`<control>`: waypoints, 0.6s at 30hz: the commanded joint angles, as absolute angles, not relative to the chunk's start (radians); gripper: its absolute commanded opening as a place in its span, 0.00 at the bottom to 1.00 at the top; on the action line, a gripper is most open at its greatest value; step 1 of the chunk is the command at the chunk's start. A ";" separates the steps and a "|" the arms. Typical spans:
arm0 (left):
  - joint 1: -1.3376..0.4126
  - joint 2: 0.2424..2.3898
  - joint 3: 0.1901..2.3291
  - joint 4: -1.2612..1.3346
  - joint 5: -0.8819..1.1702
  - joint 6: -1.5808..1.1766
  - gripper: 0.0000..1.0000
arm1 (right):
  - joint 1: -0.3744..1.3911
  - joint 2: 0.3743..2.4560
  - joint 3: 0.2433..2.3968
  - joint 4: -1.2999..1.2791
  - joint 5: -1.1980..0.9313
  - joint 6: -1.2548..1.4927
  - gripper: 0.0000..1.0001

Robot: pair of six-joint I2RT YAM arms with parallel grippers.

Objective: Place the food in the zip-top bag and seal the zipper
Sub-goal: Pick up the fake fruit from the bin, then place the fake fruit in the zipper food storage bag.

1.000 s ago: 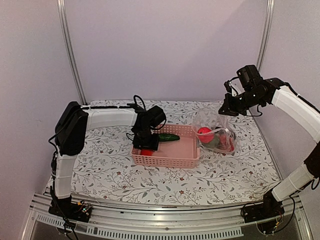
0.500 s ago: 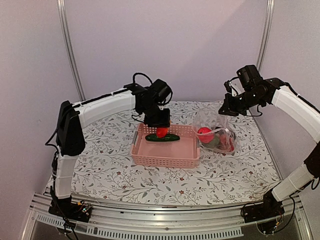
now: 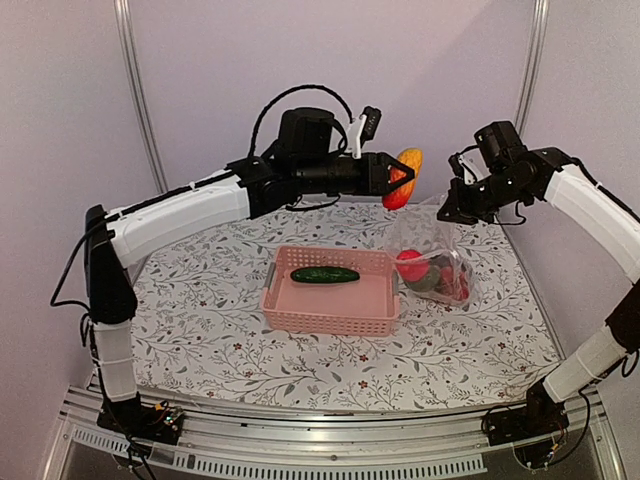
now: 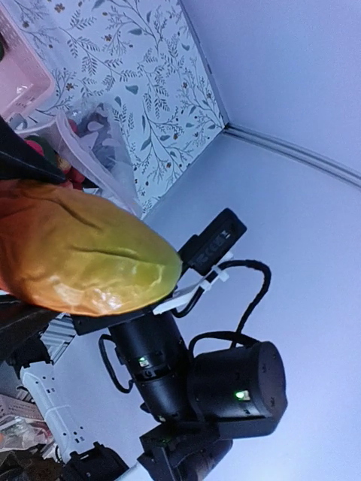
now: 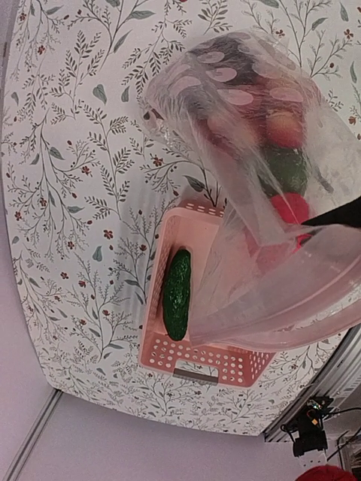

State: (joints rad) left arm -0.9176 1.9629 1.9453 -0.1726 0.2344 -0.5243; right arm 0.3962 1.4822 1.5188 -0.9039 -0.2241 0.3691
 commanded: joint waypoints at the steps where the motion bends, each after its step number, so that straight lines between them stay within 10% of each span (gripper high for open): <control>1: -0.951 2.065 1.972 -0.062 0.377 -0.468 0.33 | 0.391 1.497 1.609 -0.938 -0.257 0.368 0.00; 9: -0.965 2.178 1.958 0.089 0.352 -0.535 0.41 | 0.392 1.524 1.706 -0.994 -0.282 0.370 0.00; 13: -0.953 2.248 2.003 0.115 0.331 -0.608 0.72 | 0.393 1.533 1.718 -1.011 -0.280 0.364 0.00; 14: -0.949 2.242 1.996 0.120 0.321 -0.615 0.95 | 0.392 1.534 1.718 -1.013 -0.279 0.362 0.00; 18: -0.945 2.185 1.980 0.105 0.289 -0.585 1.00 | 0.390 1.533 1.707 -1.009 -0.279 0.363 0.00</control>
State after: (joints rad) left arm -0.9524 2.2368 1.9751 0.0669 0.3271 -0.5861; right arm 0.3962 1.5311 1.6844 -1.0145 -0.2646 0.3695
